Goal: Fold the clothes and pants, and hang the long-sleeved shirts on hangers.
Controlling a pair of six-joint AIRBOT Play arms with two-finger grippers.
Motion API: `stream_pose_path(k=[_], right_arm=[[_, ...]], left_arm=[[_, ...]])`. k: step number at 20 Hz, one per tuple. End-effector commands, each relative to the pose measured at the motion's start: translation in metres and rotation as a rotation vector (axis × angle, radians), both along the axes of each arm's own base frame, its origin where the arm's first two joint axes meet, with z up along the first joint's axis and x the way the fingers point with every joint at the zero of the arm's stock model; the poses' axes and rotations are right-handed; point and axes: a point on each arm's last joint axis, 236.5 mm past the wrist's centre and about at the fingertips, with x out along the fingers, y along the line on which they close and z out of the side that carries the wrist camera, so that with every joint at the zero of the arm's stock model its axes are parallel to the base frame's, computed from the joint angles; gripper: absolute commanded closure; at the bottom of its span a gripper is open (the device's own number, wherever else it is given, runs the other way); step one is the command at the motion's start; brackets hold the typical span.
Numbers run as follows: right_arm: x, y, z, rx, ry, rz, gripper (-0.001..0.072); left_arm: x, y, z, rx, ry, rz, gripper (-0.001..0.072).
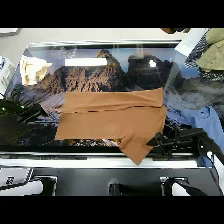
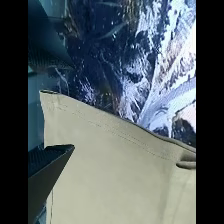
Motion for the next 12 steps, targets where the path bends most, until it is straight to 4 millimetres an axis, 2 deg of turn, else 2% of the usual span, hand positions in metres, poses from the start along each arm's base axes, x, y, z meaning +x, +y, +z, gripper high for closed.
stream_pose_path(k=[1,2,3,6,9,12], right_arm=[[-0.002,0.019,-0.008,-0.052,-0.013,0.065,0.0472],[-0.002,0.021,-0.01,-0.062,-0.01,0.069,0.0648],[-0.002,0.02,-0.009,-0.062,-0.009,0.066,0.0674],[-0.002,0.021,-0.004,-0.054,-0.016,0.073,0.0684],[-0.001,0.021,0.004,-0.056,-0.046,0.081,0.0684],[0.003,0.02,0.01,-0.064,-0.082,0.078,0.0684]], left_arm=[[-0.001,0.0,0.0,-0.004,0.012,0.021,0.0177],[-0.003,0.001,0.0,-0.007,0.019,0.023,0.0176],[-0.005,0.004,0.0,-0.009,0.022,0.034,0.0177],[-0.028,0.013,-0.01,-0.047,0.058,0.108,0.0177],[-0.062,-0.006,-0.03,-0.203,0.086,0.193,0.0177],[-0.08,-0.026,-0.047,-0.301,0.099,0.222,0.0177]])
